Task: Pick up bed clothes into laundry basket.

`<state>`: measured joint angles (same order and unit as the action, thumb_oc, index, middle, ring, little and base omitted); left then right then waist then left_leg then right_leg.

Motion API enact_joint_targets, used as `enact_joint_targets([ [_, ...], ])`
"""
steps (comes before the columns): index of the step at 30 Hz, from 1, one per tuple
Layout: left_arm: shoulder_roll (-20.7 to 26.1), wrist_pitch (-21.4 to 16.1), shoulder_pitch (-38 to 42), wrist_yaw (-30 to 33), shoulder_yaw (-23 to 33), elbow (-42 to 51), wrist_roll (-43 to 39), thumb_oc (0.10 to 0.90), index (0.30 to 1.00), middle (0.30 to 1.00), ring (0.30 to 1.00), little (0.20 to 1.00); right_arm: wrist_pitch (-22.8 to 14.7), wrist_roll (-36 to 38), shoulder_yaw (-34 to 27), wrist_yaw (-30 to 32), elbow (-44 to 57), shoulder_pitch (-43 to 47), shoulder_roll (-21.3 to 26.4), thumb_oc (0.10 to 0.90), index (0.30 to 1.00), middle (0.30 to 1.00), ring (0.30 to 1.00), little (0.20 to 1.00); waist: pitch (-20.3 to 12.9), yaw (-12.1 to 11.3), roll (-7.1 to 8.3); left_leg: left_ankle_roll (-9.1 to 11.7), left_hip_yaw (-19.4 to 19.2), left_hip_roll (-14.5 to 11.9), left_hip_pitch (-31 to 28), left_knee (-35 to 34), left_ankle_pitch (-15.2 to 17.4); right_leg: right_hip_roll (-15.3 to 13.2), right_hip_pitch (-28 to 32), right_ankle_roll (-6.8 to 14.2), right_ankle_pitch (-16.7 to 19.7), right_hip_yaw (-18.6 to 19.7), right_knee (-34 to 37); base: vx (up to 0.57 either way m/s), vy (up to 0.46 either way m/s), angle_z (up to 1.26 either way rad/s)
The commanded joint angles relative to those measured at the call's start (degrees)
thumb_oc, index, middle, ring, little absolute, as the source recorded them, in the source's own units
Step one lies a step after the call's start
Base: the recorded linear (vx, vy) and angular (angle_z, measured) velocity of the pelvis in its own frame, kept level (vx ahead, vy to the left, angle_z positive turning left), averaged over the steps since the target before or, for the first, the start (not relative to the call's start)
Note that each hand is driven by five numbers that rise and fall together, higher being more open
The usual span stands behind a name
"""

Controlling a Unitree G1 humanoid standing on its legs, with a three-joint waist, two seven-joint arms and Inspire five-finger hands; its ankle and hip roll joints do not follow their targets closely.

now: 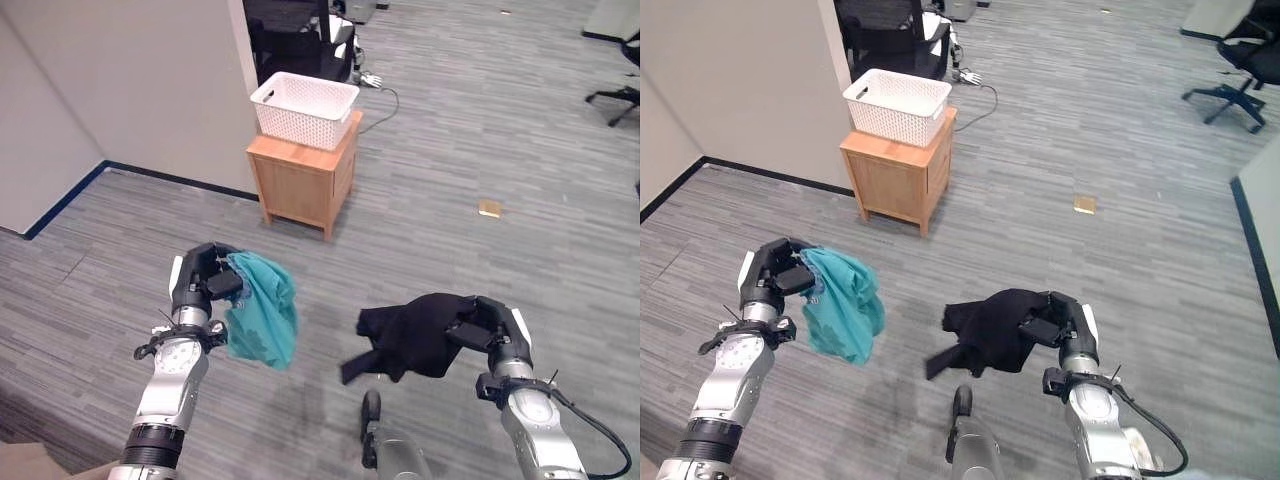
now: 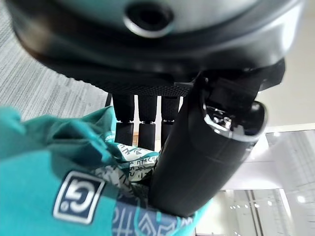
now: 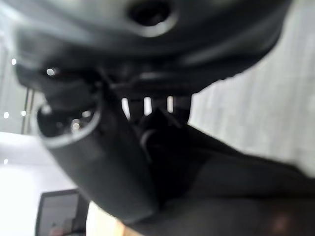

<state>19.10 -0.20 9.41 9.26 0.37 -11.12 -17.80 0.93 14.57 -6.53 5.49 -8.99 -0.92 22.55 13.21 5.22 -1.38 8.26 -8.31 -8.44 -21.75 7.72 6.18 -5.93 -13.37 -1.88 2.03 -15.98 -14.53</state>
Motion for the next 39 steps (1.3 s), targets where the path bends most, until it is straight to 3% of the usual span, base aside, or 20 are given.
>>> enact_joint_targets([
  [1, 4.70, -7.54, 7.33, -0.20, -0.28, 5.51, -0.56, 0.400, 0.300, 0.300, 0.300, 0.300, -6.92, 1.76, -0.73, 1.27, 6.83, 5.37, 2.29, 0.400, 0.300, 0.300, 0.300, 0.300, -5.61, -0.40, 4.83, 0.11, -1.12, -0.13, 12.59, 23.12, -9.77, -3.83, 12.62, 8.66, 3.15, -0.32, 14.76, 0.29, -0.455, 0.12],
  [3, 4.26, -7.46, 8.40, -0.65, -1.11, 6.29, -1.71, 0.400, 0.300, 0.300, 0.300, 0.300, -7.87, 3.75, -0.74, 2.21, 6.32, 5.79, 2.57, 0.400, 0.300, 0.300, 0.300, 0.300, -4.11, -1.24, 6.77, 0.21, -3.02, -3.98, 19.99, 34.70, -13.33, -1.79, 17.65, 5.00, 0.68, -2.85, 17.18, 0.29, -0.466, 0.12],
  [4, 4.39, -7.33, 8.49, -0.64, -1.46, 6.72, -2.18, 0.400, 0.300, 0.300, 0.300, 0.300, -7.97, 3.98, -0.80, 2.58, 6.03, 5.98, 2.47, 0.400, 0.300, 0.300, 0.300, 0.300, -3.36, -1.70, 7.10, 0.18, -5.23, -6.01, 22.25, 36.51, -12.26, -0.75, 19.82, 4.40, -0.52, -4.05, 18.40, 0.37, -0.345, 0.23],
  [7, 4.04, -7.07, 9.38, -0.69, -2.33, 6.45, -2.96, 0.400, 0.300, 0.300, 0.300, 0.300, -7.48, 3.95, -0.53, 2.71, 6.29, 5.84, 2.55, 0.400, 0.300, 0.300, 0.300, 0.300, -2.58, -3.30, 6.86, 1.00, -9.49, -9.69, 26.62, 31.47, -11.33, 0.37, 24.28, 4.70, -2.86, -4.81, 19.46, 0.31, -0.127, 0.12],
  [11, 3.91, -6.98, 8.77, -0.64, -2.42, 5.56, -2.21, 0.400, 0.300, 0.300, 0.300, 0.300, -7.54, 3.17, -0.31, 2.16, 6.75, 4.98, 2.59, 0.400, 0.300, 0.300, 0.300, 0.300, -3.10, -4.48, 6.12, 0.18, -12.04, -7.64, 29.12, 13.08, -11.27, 0.62, 26.41, 5.96, -4.65, -4.54, 19.53, 0.32, 0.044, -0.25],
  [14, 3.83, -7.08, 8.51, -0.88, -2.44, 5.42, -1.64, 0.400, 0.300, 0.300, 0.300, 0.300, -7.39, 2.27, 0.14, 2.02, 6.41, 4.75, 2.87, 0.400, 0.300, 0.300, 0.300, 0.300, -3.18, -5.19, 5.50, 0.20, -11.03, -4.66, 29.47, 2.44, -14.61, 1.01, 27.97, 6.38, -5.66, -3.94, 19.53, 0.30, 0.089, -0.22],
  [15, 3.75, -7.04, 7.93, -1.14, -2.21, 5.57, -0.87, 0.400, 0.300, 0.300, 0.300, 0.300, -7.60, 2.28, 0.41, 2.05, 5.86, 5.05, 2.64, 0.400, 0.300, 0.300, 0.300, 0.300, -3.67, -5.67, 4.39, 1.00, -11.50, -4.18, 29.91, -5.37, -18.92, 2.11, 29.36, 6.72, -6.64, -3.32, 19.53, 0.38, 0.099, -0.17],
  [18, 4.50, -6.92, 7.07, -1.73, -2.27, 6.72, -0.38, 0.400, 0.300, 0.300, 0.300, 0.300, -7.35, 2.69, 0.60, 1.86, 5.42, 5.17, 2.38, 0.400, 0.300, 0.300, 0.300, 0.300, -4.58, -5.83, 4.36, 1.32, -14.89, -4.28, 29.70, -7.08, -20.63, 2.95, 32.71, 6.68, -8.81, -2.50, 19.53, 0.45, 0.083, -0.16],
  [23, 5.13, -6.94, 7.25, -2.10, -3.40, 7.96, -0.84, 0.400, 0.300, 0.300, 0.300, 0.300, -7.15, 2.40, 2.02, 1.65, 5.05, 6.88, 1.45, 0.400, 0.300, 0.300, 0.300, 0.300, -6.62, -7.58, 5.96, -1.33, -17.62, -3.44, 29.78, -2.60, -17.18, 0.90, 35.45, 7.47, -11.38, -2.39, 17.61, 0.38, 0.108, -0.11],
  [25, 5.40, -6.88, 7.94, -1.78, -4.30, 8.60, -1.17, 0.400, 0.300, 0.300, 0.300, 0.300, -7.06, 2.13, 2.70, 1.79, 5.53, 7.77, 0.90, 0.400, 0.300, 0.300, 0.300, 0.300, -6.78, -8.03, 7.50, -2.81, -17.73, -1.87, 29.08, -0.67, -12.84, -2.31, 33.86, 9.28, -10.15, -2.88, 9.47, 0.39, 0.213, 0.03],
  [26, 5.39, -6.39, 9.07, -1.77, -5.90, 8.18, -1.26, 0.400, 0.300, 0.300, 0.300, 0.300, -6.76, 0.81, 3.26, 2.01, 5.84, 8.37, 0.46, 0.400, 0.300, 0.300, 0.300, 0.300, -6.18, -7.57, 8.38, -5.36, -18.82, 0.01, 27.57, -0.31, -9.29, -5.65, 29.05, 12.73, -3.79, -2.54, -2.81, 0.27, 0.260, 0.09],
  [27, 5.43, -6.41, 9.24, -1.74, -5.95, 8.08, -1.27, 0.400, 0.300, 0.300, 0.300, 0.300, -6.71, 0.72, 3.22, 2.05, 5.89, 8.43, 0.39, 0.400, 0.300, 0.300, 0.300, 0.300, -6.22, -7.74, 8.54, -5.75, -19.10, 0.37, 27.65, -0.33, -8.98, -6.19, 28.42, 13.17, -4.00, -2.18, -3.69, 0.30, 0.270, 0.09],
  [28, 5.28, -6.18, 9.63, -1.81, -6.86, 7.98, -1.28, 0.400, 0.300, 0.300, 0.300, 0.300, -6.61, 0.32, 3.37, 2.06, 6.49, 8.42, 0.06, 0.400, 0.300, 0.300, 0.300, 0.300, -5.77, -7.04, 8.64, -6.83, -19.19, 1.31, 26.15, -0.48, -7.62, -7.36, 26.12, 14.25, 0.59, -1.84, -8.96, 0.23, 0.210, 0.11],
  [30, 5.07, -6.29, 10.05, -1.58, -8.06, 7.92, -2.20, 0.400, 0.300, 0.300, 0.300, 0.300, -6.65, 0.03, 3.55, 2.08, 7.06, 8.50, -0.26, 0.400, 0.300, 0.300, 0.300, 0.300, -3.76, -5.65, 7.68, -8.74, -19.42, 2.17, 23.08, -1.48, -5.83, -8.79, 19.37, 15.83, 3.88, -0.35, -19.51, 0.28, 0.252, 0.21],
  [32, 5.46, -5.66, 9.17, -2.25, -8.15, 9.17, -2.10, 0.400, 0.300, 0.300, 0.300, 0.300, -6.03, -1.02, 3.41, 2.18, 6.78, 8.06, -0.48, 0.400, 0.300, 0.300, 0.300, 0.300, -2.87, -4.71, 6.50, -9.60, -20.09, 2.58, 18.83, -3.44, -4.22, -12.78, 15.02, 15.91, 5.01, -3.66, -22.51, 0.34, 0.175, 0.27],
  [34, 5.33, -5.23, 7.54, -3.71, -8.23, 10.19, -2.38, 0.400, 0.300, 0.300, 0.300, 0.300, -5.32, -0.94, 2.32, 1.47, 6.48, 6.11, -0.40, 0.400, 0.300, 0.300, 0.300, 0.300, -2.27, -3.09, 5.47, -8.40, -18.50, 2.96, 14.48, -6.36, -3.85, -13.39, 10.94, 14.22, 1.51, -5.07, -15.12, 0.42, 0.029, -0.12],
  [35, 5.29, -5.25, 7.46, -3.74, -8.22, 10.23, -2.37, 0.400, 0.300, 0.300, 0.300, 0.300, -5.32, -0.91, 2.30, 1.41, 6.56, 6.01, -0.37, 0.400, 0.300, 0.300, 0.300, 0.300, -2.23, -3.09, 5.26, -8.63, -19.66, 2.41, 14.87, -6.45, -5.08, -13.07, 11.02, 13.11, 2.36, -6.29, -14.30, 0.44, -0.128, -0.15],
  [36, 5.00, -5.38, 7.01, -4.07, -8.63, 10.00, -2.42, 0.400, 0.300, 0.300, 0.300, 0.300, -5.43, -0.59, 1.08, 1.55, 6.65, 4.43, -0.10, 0.400, 0.300, 0.300, 0.300, 0.300, -2.42, -2.30, 5.49, -7.36, -17.81, 2.67, 13.75, -7.56, -4.67, -10.79, 10.28, 12.51, 0.68, -4.78, -4.45, 0.17, -0.121, 0.10],
  [37, 4.99, -5.39, 6.97, -4.07, -8.69, 9.98, -2.42, 0.400, 0.300, 0.300, 0.300, 0.300, -5.42, -0.59, 1.05, 1.54, 6.69, 4.31, -0.11, 0.400, 0.300, 0.300, 0.300, 0.300, -2.44, -2.28, 5.34, -7.27, -17.74, 2.46, 13.68, -7.57, -4.68, -10.50, 10.68, 12.45, 0.89, -5.00, -3.87, 0.35, -0.166, 0.17],
  [39, 4.60, -5.23, 7.40, -4.21, -8.71, 8.81, -1.55, 0.400, 0.300, 0.300, 0.300, 0.300, -5.66, -0.45, 0.15, 1.74, 7.02, 3.25, 0.21, 0.400, 0.300, 0.300, 0.300, 0.300, -3.23, -1.84, 5.92, -5.52, -16.94, 2.15, 12.00, -7.92, -3.43, -8.48, 11.84, 12.59, 0.78, -5.80, 9.11, 0.28, -0.170, 0.48],
])
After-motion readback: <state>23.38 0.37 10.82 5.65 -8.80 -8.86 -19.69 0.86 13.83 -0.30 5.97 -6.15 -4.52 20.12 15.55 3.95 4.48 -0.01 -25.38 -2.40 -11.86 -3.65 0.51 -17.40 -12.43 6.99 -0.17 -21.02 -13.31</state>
